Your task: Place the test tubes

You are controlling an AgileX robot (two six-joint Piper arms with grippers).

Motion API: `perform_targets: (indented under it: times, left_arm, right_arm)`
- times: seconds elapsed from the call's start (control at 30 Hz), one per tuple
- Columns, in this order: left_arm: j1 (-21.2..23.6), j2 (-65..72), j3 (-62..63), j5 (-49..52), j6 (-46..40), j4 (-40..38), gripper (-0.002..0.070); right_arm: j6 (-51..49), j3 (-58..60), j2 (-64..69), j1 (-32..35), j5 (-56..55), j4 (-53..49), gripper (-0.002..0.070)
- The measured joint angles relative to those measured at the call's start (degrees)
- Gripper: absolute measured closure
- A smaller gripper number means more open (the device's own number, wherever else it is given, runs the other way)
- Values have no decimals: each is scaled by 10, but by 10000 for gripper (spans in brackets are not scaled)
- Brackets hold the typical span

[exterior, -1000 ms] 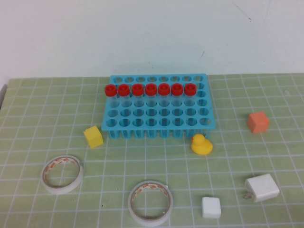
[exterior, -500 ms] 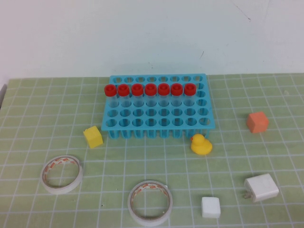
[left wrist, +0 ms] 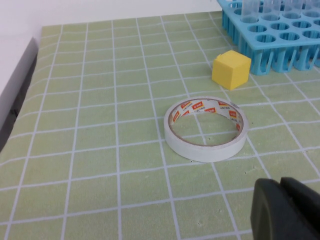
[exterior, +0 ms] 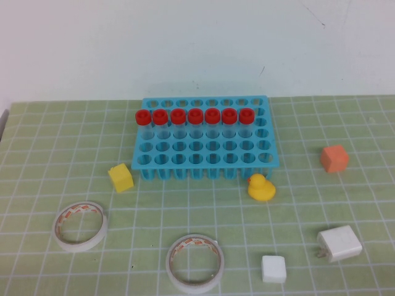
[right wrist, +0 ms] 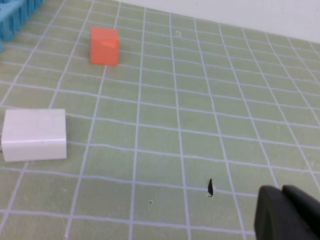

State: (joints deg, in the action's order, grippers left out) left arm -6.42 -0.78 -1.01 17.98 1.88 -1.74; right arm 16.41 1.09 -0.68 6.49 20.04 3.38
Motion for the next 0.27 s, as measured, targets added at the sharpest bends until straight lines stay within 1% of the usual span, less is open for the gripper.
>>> perform_targets:
  times: [0.27]
  left_arm:
    - [0,0,0,0,0,0,676]
  right_arm:
    - [-53,-1,0,0,0,-34,678]
